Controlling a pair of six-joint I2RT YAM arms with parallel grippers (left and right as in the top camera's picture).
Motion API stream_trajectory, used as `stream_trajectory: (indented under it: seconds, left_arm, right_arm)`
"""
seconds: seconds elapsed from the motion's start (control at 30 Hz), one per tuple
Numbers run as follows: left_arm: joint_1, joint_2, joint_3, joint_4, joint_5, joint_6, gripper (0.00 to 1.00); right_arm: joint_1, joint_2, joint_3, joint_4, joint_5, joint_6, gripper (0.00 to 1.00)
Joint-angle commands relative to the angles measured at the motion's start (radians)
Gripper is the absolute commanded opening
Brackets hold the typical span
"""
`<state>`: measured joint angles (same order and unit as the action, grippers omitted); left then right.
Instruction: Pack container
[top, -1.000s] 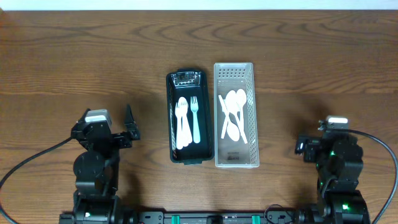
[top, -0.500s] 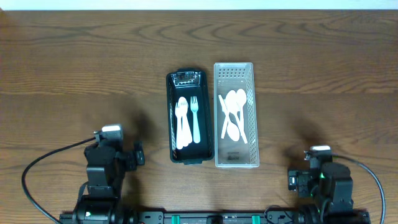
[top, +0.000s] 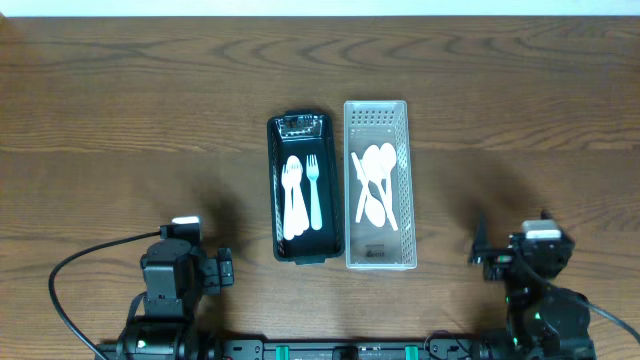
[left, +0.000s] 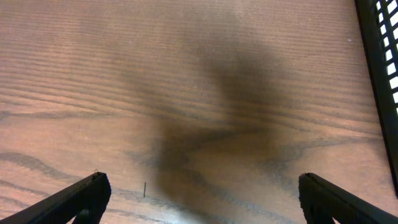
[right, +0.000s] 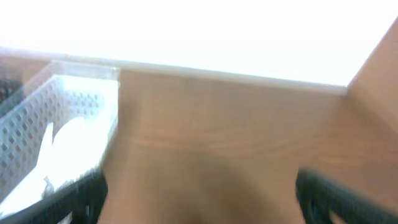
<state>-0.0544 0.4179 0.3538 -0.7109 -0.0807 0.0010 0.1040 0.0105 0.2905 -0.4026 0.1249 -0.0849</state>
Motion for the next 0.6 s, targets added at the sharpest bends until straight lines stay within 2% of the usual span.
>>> stream_trajectory:
  seconds: [0.0,0.07,0.13,0.33,0.57]
  left_arm:
    - [-0.003,-0.002,0.002,-0.004,0.003,0.01,0.98]
    - [-0.003,-0.002,0.002,-0.004,0.002,0.009,0.98]
    - [-0.003,-0.002,0.002,-0.004,0.003,0.01,0.98]
    - [-0.003,-0.002,0.002,-0.004,0.003,0.01,0.98]
    - [-0.003,-0.002,0.002,-0.004,0.002,0.01,0.98]
  right_arm:
    - [0.01,-0.005,-0.134,0.2,-0.002,-0.042,0.99]
    - [0.008,-0.005,-0.219,0.371,-0.002,-0.044,0.99]
    - [0.008,-0.005,-0.278,0.472,-0.002,-0.044,0.99]
    - [-0.01,-0.005,-0.284,0.33,-0.009,-0.036,0.99]
    - [-0.013,-0.004,-0.285,0.338,-0.031,-0.009,0.99]
